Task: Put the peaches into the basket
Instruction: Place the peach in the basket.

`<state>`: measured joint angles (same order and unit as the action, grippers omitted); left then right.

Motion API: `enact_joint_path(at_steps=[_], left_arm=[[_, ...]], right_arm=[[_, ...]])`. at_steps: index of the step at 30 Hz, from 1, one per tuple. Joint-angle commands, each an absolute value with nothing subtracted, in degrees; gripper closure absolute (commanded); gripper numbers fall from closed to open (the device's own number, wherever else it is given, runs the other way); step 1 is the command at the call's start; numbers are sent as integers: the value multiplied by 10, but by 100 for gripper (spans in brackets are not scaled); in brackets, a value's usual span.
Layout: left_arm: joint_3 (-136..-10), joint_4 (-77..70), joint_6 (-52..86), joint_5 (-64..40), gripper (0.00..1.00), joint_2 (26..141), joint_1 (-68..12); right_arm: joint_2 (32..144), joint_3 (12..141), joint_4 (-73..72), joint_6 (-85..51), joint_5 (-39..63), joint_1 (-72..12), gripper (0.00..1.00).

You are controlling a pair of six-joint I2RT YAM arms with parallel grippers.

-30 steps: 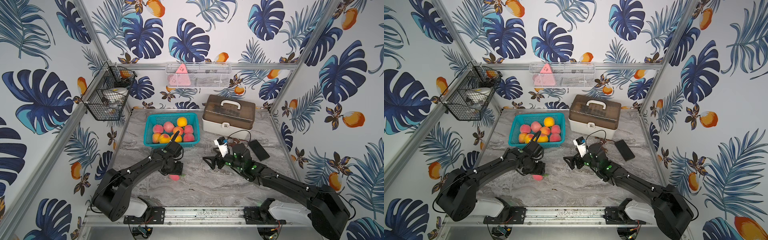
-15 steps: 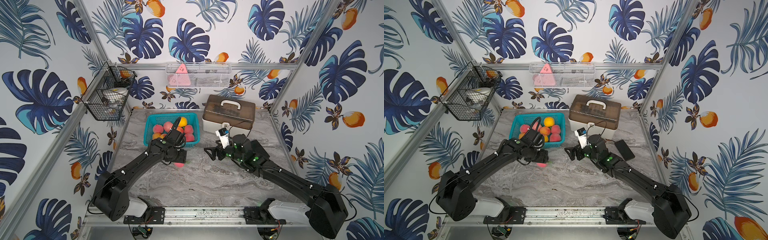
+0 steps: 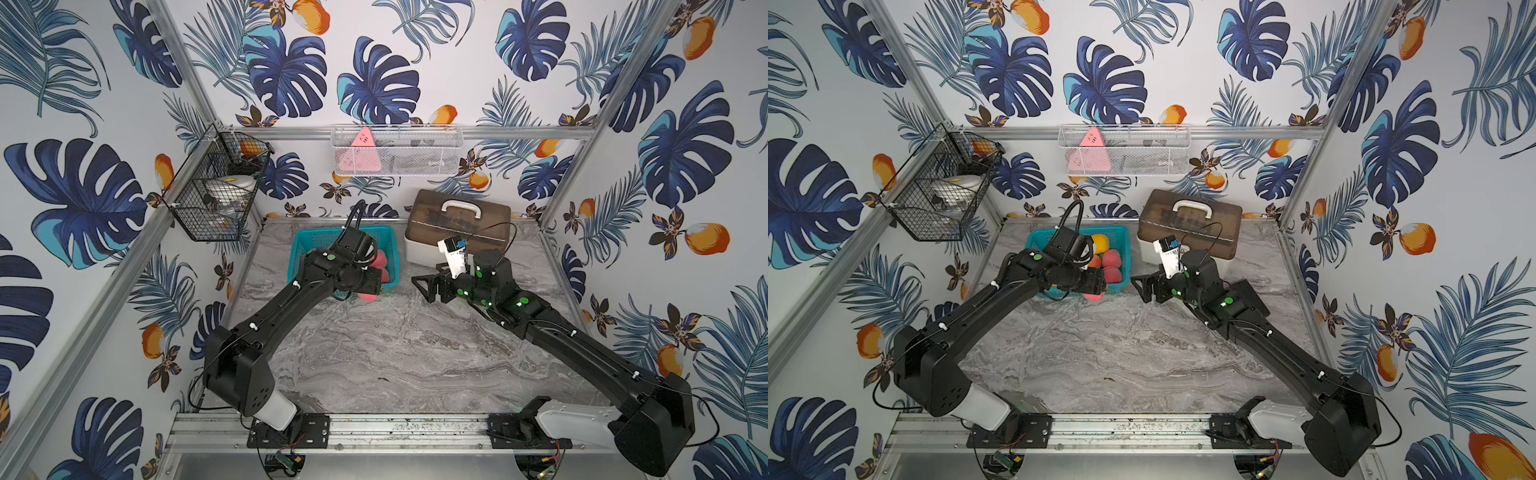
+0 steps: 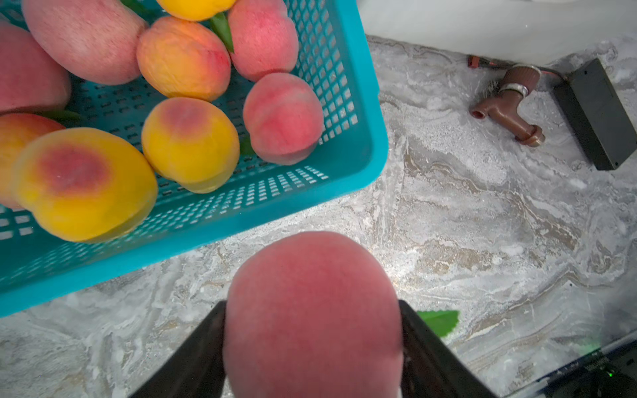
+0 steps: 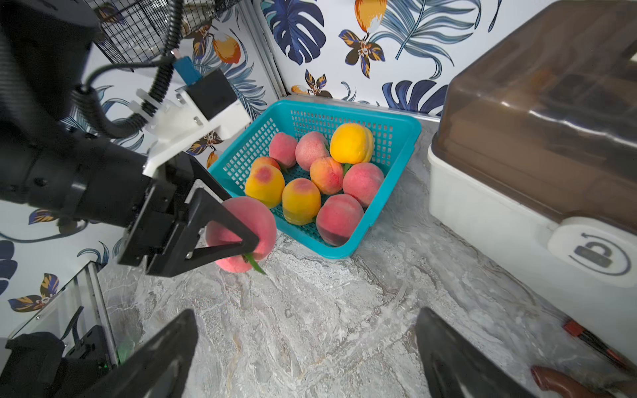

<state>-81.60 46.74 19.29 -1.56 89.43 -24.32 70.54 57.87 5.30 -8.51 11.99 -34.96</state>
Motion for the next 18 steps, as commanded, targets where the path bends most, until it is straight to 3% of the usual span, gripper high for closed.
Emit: enact_joint_path(at_steps=[1,18], left_arm=[[-833,456,178,-6,35,908,-230],[-916,399,153,24,35,1005,-139]], right_arm=[[710,597,76,-80,133,-346,0],[755,605,56,-82,188,-305,0]])
